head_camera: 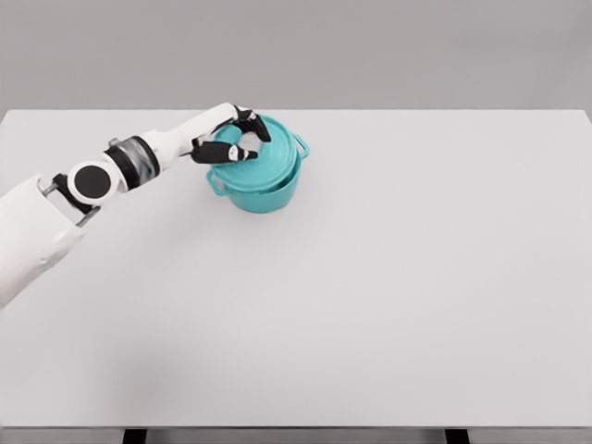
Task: Cover the pot with left arm
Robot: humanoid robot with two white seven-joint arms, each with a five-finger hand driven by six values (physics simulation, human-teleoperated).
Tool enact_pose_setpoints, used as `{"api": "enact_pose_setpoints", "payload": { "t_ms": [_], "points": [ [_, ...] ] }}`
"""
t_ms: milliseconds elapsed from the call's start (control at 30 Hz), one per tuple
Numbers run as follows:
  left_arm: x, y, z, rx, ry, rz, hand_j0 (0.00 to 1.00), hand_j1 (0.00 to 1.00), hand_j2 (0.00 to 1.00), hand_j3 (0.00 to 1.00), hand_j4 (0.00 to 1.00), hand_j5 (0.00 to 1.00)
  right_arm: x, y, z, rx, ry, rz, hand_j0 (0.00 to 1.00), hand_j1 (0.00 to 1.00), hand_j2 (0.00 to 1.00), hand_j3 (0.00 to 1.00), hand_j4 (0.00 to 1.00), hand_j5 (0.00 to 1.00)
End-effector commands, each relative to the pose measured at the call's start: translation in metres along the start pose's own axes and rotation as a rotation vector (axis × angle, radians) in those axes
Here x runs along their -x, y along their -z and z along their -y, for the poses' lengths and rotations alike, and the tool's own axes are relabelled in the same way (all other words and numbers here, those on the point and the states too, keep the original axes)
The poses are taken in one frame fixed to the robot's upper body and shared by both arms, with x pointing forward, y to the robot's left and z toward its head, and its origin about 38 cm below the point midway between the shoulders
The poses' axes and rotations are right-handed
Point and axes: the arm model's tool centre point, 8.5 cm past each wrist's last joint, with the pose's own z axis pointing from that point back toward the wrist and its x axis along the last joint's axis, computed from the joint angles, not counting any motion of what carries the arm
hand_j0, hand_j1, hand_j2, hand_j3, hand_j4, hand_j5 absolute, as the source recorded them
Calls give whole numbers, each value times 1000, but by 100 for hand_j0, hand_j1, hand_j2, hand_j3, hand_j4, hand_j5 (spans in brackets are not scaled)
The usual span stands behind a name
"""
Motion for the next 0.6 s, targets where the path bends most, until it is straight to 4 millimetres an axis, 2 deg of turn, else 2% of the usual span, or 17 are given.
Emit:
{"api": "enact_pose_setpoints", "payload": {
  "t_ms": [0,567],
  "points": [
    [3,2,4,9,-5,-10,45,45,45,45,45,45,0,0,0,0,1,0,100,100,100,100,100,100],
    [3,8,6,25,-5,-12,46,46,46,46,46,46,0,0,0,0,-1,0,100,100,100,100,100,100]
  ]
}}
